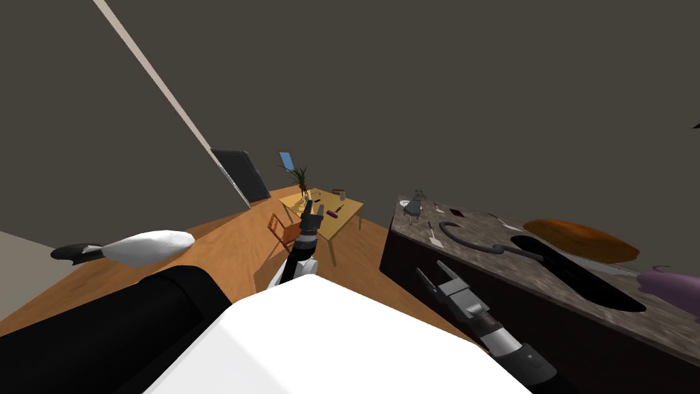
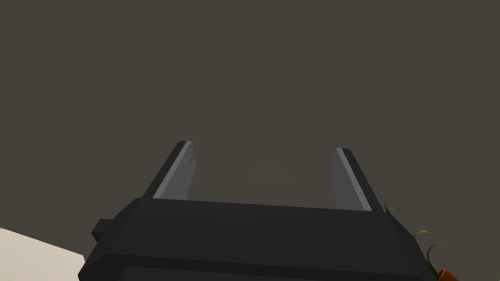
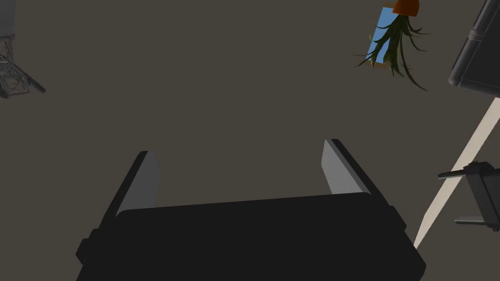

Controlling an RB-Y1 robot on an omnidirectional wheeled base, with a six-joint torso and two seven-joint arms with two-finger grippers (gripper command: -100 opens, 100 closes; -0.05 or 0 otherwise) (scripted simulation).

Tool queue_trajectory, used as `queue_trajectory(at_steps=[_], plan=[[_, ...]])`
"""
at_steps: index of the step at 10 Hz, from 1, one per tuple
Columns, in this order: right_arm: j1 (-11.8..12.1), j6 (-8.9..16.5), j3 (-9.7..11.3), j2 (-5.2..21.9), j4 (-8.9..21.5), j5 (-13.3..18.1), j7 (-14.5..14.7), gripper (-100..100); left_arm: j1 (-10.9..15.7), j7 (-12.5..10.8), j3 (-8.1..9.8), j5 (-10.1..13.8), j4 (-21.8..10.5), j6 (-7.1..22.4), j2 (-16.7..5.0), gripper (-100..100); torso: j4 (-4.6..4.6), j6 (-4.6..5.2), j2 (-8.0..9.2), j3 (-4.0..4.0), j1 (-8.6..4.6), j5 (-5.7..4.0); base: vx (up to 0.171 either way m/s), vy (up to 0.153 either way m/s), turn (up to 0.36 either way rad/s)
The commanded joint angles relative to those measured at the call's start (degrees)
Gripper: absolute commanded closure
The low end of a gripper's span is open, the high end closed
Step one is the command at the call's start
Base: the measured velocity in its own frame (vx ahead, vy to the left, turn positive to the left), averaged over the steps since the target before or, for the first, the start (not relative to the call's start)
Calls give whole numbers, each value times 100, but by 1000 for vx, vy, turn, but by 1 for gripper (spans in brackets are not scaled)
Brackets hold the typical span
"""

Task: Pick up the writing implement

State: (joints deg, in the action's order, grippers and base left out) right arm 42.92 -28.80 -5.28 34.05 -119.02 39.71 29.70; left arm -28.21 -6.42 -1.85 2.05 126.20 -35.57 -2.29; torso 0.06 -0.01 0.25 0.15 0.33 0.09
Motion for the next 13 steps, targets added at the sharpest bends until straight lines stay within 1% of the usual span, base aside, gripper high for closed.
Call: queue_trajectory(at_steps=[1,2,3,4,5,6,7,8,9,10,11,12,13], plan=[[42,-20,3,167,74,229,120,-100,0,0,0,0,0,0,0,0,0,0,0,0,0,0,-44,89,63],[138,-30,-17,402,197,430,300,-100,-1,0,0,0,0,0,0,0,0,1,-5,-2,-5,-1,-44,115,127],[138,-30,-17,474,197,539,300,-100,0,0,0,0,0,0,0,0,-1,0,-4,-2,2,0,-46,96,49],[233,-38,-34,690,325,741,476,-100,-1,0,0,0,0,0,0,0,0,1,-5,-2,-3,0,-40,108,133],[233,-38,-34,788,325,848,476,-100,0,0,0,0,0,0,0,0,-1,0,-6,-3,0,0,-24,88,58],[325,-42,-50,959,458,1052,647,-100,-1,0,1,0,0,0,0,0,-1,1,-10,-5,-7,0,-20,99,121],[325,-42,-50,1111,458,1152,647,-100,0,0,0,0,0,0,0,0,-2,-1,-13,-7,-4,-1,-21,80,68],[415,-43,-63,1329,594,1360,812,-100,-1,0,1,0,0,0,0,0,-2,1,-14,-7,-11,-1,-32,94,143],[415,-43,-63,1439,594,1452,812,-100,0,0,0,0,0,0,0,0,-2,0,-10,-5,-6,-1,-19,75,56],[502,-41,-73,1641,733,1659,970,-100,-1,0,1,0,0,0,-1,0,-2,2,-13,-6,-13,-2,-12,84,146],[502,-41,-73,1772,733,1745,970,-100,-1,0,0,0,0,0,0,0,-3,-1,-16,-9,-11,-2,-4,65,65],[586,-36,-78,1993,873,1943,1120,-100,-1,0,1,0,0,0,-1,0,-3,3,-18,-10,-17,-3,5,74,136],[586,-36,-78,2109,873,2030,1120,-100,-1,0,1,0,0,0,-1,0,-4,-1,-22,-12,-15,-3,-2,61,73]])
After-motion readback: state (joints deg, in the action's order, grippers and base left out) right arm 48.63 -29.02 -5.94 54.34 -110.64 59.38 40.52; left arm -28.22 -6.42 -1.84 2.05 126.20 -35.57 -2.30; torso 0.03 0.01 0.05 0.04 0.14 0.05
